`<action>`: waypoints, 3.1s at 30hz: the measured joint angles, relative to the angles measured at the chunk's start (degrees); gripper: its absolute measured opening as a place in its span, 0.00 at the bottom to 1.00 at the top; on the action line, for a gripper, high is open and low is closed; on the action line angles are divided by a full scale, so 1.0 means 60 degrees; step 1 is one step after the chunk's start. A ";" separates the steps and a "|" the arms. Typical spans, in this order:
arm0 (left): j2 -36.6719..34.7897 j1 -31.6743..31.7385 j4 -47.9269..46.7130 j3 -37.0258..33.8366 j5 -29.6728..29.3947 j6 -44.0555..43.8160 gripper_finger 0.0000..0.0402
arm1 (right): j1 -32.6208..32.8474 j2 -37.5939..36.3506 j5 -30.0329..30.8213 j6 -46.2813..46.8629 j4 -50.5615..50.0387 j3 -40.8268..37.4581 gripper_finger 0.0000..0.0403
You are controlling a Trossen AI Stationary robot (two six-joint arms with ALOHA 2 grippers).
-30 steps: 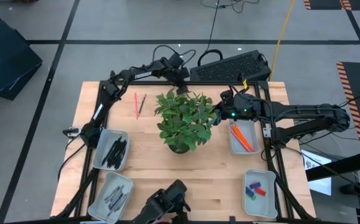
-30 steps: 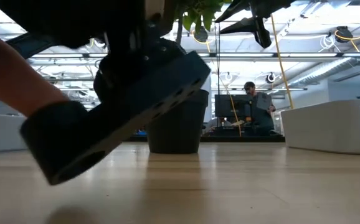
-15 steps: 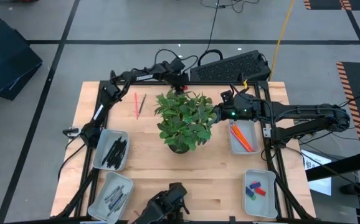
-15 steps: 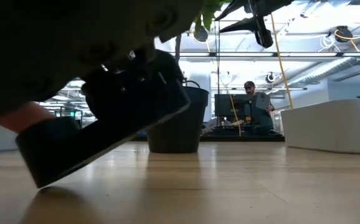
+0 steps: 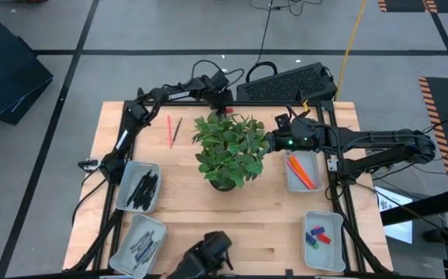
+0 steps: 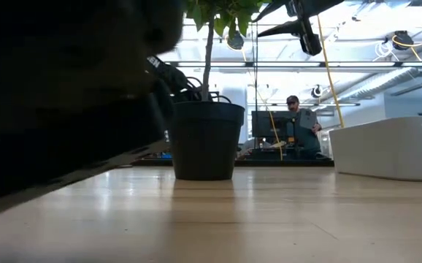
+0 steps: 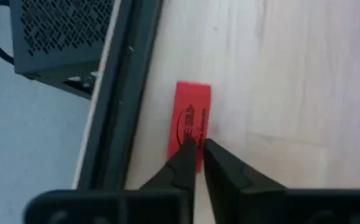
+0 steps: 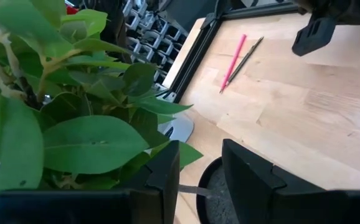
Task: Sort crayons/erasers/pens/pencils in bins
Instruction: Put the red eraser into the bottom right gray bin
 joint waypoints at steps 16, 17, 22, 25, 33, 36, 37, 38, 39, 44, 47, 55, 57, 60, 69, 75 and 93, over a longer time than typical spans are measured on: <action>-0.1029 -0.0159 -0.0421 -0.0054 -0.0010 -0.0031 0.05 | 0.0000 -0.0007 0.0018 0.0037 0.0033 0.0000 0.28; -0.0992 -0.0159 -0.0391 -0.0064 0.0096 -0.0121 0.07 | 0.0000 -0.0007 0.0018 0.0045 0.0032 0.0000 0.28; -0.0534 -0.0207 -0.0240 -0.0060 0.0334 -0.0047 0.25 | 0.0000 -0.0007 0.0018 0.0248 0.0030 0.0000 0.28; -0.0257 -0.0229 -0.0068 -0.0069 0.0330 0.0233 0.38 | 0.0000 -0.0005 0.0018 0.0248 0.0028 0.0000 0.28; -0.0215 -0.0046 -0.0340 -0.0058 0.0700 0.1026 0.54 | 0.0000 -0.0004 0.0015 0.0274 0.0030 0.0000 0.28; -0.0042 -0.0036 -0.0318 -0.0054 0.0647 0.1451 0.54 | 0.0000 -0.0004 0.0015 0.0274 0.0041 0.0000 0.28; -0.0042 -0.0009 -0.0259 -0.0049 0.0725 0.1538 0.54 | 0.0000 -0.0004 0.0015 0.0274 0.0058 0.0000 0.28; -0.0043 -0.0006 -0.0221 -0.0051 0.0780 0.1671 0.54 | 0.0000 -0.0004 0.0017 0.0271 0.0059 0.0000 0.28; -0.0033 -0.0006 -0.0195 -0.0052 0.0771 0.1796 0.54 | 0.0000 -0.0004 0.0016 0.0270 0.0061 0.0000 0.28; -0.0029 -0.0006 -0.0019 -0.0058 0.1067 0.2475 0.47 | 0.0000 -0.0004 0.0011 0.0364 0.0123 0.0000 0.28; 0.0069 -0.0047 0.0561 -0.0060 0.0569 0.2303 0.35 | 0.0000 -0.0001 -0.0011 0.0581 0.0167 0.0000 0.28; 0.0051 -0.0112 0.0746 -0.0113 0.0299 0.2330 0.10 | 0.0022 0.0000 -0.0012 -0.0004 0.1300 0.0000 0.28; 0.0044 -0.0112 0.0669 -0.0107 0.0253 0.2242 0.09 | 0.0019 0.0000 -0.0013 -0.0166 0.1338 0.0000 0.28; -0.0039 -0.0115 0.0280 -0.0102 0.0181 0.2301 0.08 | 0.0018 0.0000 -0.0011 -0.0641 0.1357 0.0000 0.28; -0.1079 -0.0106 -0.1039 -0.0155 -0.0336 0.1858 0.08 | -0.0236 -0.0004 0.0016 -0.2544 0.1266 0.0000 0.28; -0.1797 -0.0221 -0.1543 -0.0146 -0.0174 0.1588 0.08 | -0.0466 -0.0004 0.0018 -0.3318 0.0640 0.0002 0.28; 0.0029 0.0177 0.0275 -0.0132 0.0864 0.3373 0.55 | -0.0310 -0.0007 -0.0051 -0.1913 -0.0334 0.0004 0.28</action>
